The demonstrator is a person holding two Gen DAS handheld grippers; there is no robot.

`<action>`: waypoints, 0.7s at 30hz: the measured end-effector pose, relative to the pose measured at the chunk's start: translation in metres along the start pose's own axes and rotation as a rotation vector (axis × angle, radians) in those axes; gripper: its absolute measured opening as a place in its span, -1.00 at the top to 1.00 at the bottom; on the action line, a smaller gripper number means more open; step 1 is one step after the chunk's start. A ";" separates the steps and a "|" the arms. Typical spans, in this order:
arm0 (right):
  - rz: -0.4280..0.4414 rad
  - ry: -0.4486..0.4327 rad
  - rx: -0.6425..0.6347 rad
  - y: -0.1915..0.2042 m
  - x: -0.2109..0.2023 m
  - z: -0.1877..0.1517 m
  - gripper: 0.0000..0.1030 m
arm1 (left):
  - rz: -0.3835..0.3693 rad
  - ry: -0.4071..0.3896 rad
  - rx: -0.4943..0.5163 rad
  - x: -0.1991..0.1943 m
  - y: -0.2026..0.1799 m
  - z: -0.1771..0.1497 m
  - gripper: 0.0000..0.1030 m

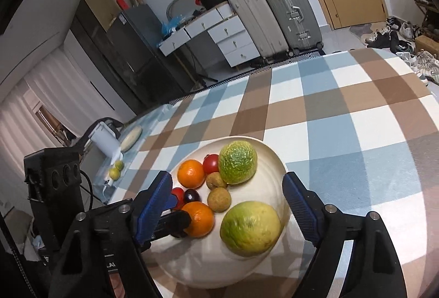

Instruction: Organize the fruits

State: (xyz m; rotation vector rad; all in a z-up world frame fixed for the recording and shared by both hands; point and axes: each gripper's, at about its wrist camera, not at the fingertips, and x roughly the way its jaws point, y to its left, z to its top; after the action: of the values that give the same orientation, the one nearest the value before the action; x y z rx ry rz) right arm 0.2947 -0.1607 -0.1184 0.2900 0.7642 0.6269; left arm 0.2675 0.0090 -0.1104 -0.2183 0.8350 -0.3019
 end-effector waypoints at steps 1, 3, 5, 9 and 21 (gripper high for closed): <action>-0.004 -0.007 -0.001 0.002 -0.005 -0.001 -0.75 | 0.004 -0.008 0.002 -0.005 -0.002 0.000 -0.14; -0.005 -0.017 -0.004 0.006 -0.013 -0.003 -0.79 | 0.013 -0.029 0.007 -0.016 -0.005 -0.001 -0.24; -0.014 -0.032 -0.014 0.011 -0.022 -0.005 -0.82 | 0.025 -0.043 0.012 -0.027 -0.009 -0.001 -0.34; -0.024 -0.071 -0.035 0.023 -0.043 -0.009 -0.91 | 0.045 -0.075 0.015 -0.050 -0.016 -0.004 -0.53; -0.042 -0.236 -0.112 0.067 -0.104 -0.036 -0.99 | 0.140 -0.196 0.044 -0.123 -0.038 -0.014 -0.98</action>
State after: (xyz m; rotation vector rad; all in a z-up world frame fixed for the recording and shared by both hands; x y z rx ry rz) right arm 0.1832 -0.1725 -0.0552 0.2390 0.5060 0.5816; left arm 0.1728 0.0152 -0.0230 -0.1447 0.6450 -0.1647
